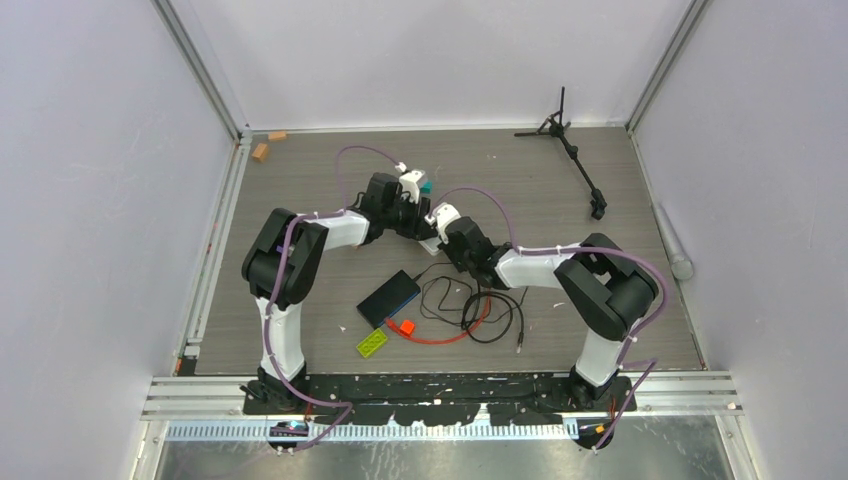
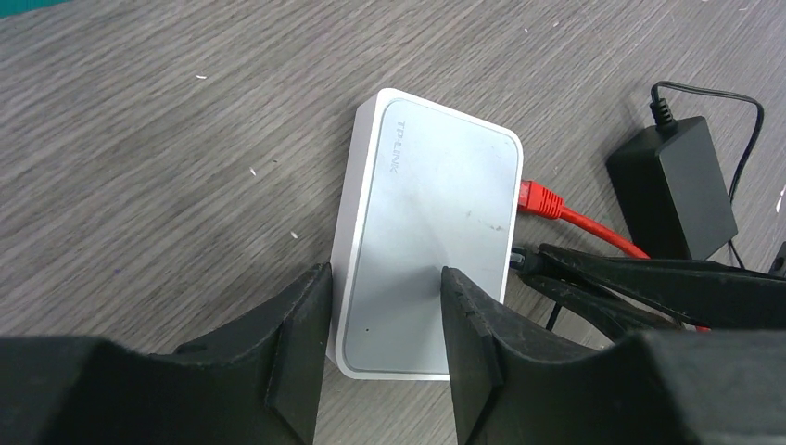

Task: Insert the plug into the switch port
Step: Insert the connector into the switch port.

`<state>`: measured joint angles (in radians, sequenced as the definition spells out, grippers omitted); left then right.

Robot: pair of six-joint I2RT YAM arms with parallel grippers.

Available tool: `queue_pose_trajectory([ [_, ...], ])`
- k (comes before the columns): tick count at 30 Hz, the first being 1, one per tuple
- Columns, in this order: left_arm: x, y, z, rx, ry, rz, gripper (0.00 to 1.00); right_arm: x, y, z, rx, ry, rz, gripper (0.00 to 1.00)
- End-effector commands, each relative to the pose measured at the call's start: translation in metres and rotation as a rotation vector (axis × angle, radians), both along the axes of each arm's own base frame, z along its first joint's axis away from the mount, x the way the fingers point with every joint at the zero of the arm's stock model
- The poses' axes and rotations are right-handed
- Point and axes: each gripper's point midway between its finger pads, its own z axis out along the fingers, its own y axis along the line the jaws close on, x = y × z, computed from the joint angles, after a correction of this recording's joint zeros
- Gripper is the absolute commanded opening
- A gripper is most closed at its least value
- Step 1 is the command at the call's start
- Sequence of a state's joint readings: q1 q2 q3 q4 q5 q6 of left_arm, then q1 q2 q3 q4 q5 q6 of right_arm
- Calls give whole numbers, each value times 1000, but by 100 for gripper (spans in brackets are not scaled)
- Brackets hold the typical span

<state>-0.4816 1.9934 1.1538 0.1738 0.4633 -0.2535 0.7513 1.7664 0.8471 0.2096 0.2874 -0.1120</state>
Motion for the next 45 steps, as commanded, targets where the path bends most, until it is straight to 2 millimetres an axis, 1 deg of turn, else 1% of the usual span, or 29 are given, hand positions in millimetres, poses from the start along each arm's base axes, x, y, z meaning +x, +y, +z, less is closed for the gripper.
queue_pose_trajectory([
  [1,-45,-27,-6,-34,96,-172,47,39,37,57,139,-173,42,0],
  [9,-54,-36,-4,-45,88,-235,47,44,48,82,200,-178,148,1],
  [14,-61,-42,1,-78,91,-278,47,61,43,97,234,-231,134,0],
  [16,-63,-43,3,-88,86,-291,46,67,44,102,243,-240,139,1],
  [25,-63,-43,4,-97,76,-297,47,69,66,131,242,-244,272,1],
  [26,-62,-43,5,-96,71,-293,47,70,67,131,242,-242,275,0],
  [28,-61,-42,6,-96,64,-284,47,74,66,125,231,-234,258,1],
  [30,-60,-41,6,-90,57,-270,47,76,64,112,220,-232,238,0],
  [33,-56,-37,7,-82,47,-239,47,80,51,93,196,-257,174,1],
  [36,-51,-33,8,-86,38,-209,47,78,44,80,177,-246,158,0],
  [38,-48,-30,8,-90,36,-195,47,74,44,80,181,-242,164,0],
  [42,-44,-27,9,-75,23,-176,48,68,44,87,191,-238,183,0],
  [44,-41,-19,8,-62,8,-140,50,61,41,85,185,-219,196,1],
  [45,-37,-15,11,-63,-6,-115,51,57,40,83,190,-208,200,0],
])
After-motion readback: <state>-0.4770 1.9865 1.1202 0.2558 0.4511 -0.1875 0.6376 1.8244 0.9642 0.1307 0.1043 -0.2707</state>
